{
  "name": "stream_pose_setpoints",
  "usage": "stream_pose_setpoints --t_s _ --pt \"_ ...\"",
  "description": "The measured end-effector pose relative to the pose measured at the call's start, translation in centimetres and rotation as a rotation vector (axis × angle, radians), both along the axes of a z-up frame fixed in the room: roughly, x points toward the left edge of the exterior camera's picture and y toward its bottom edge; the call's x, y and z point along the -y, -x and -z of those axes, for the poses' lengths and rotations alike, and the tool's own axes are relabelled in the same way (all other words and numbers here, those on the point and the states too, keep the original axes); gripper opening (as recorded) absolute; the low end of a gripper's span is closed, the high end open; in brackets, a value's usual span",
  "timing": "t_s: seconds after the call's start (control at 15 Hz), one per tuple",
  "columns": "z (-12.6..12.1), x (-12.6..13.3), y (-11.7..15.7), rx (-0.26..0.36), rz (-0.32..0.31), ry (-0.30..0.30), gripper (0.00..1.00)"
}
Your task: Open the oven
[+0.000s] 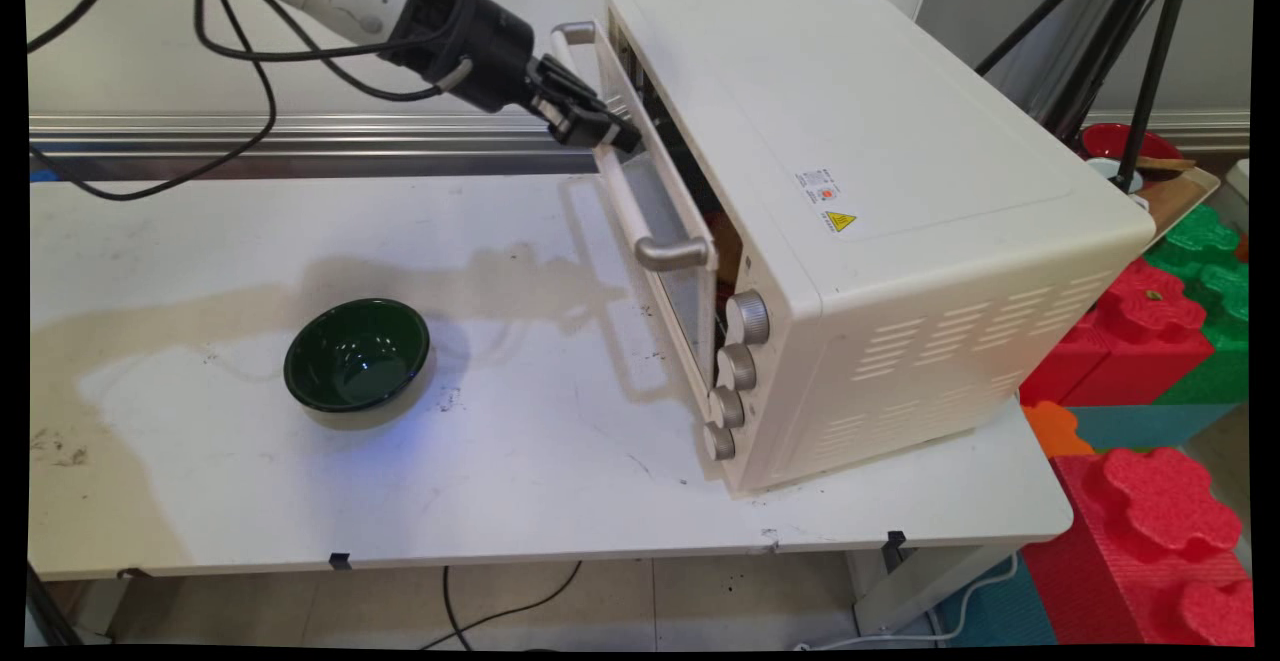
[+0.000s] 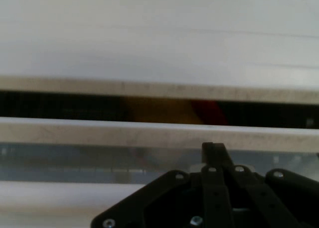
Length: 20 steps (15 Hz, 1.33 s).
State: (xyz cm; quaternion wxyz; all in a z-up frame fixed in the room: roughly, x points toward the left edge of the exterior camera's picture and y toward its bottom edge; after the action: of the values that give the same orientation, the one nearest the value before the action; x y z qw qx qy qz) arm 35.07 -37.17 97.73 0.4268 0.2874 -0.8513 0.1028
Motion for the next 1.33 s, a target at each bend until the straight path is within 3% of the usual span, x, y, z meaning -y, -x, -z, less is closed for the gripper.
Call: stream_pose_setpoints --t_s 0.73,1.33 --pt "1.7 -3.5 -4.8 0.059 0.015 -0.039 0.00" --pt "5.3 -6.3 -7.5 0.125 0.047 -0.090 0.00"
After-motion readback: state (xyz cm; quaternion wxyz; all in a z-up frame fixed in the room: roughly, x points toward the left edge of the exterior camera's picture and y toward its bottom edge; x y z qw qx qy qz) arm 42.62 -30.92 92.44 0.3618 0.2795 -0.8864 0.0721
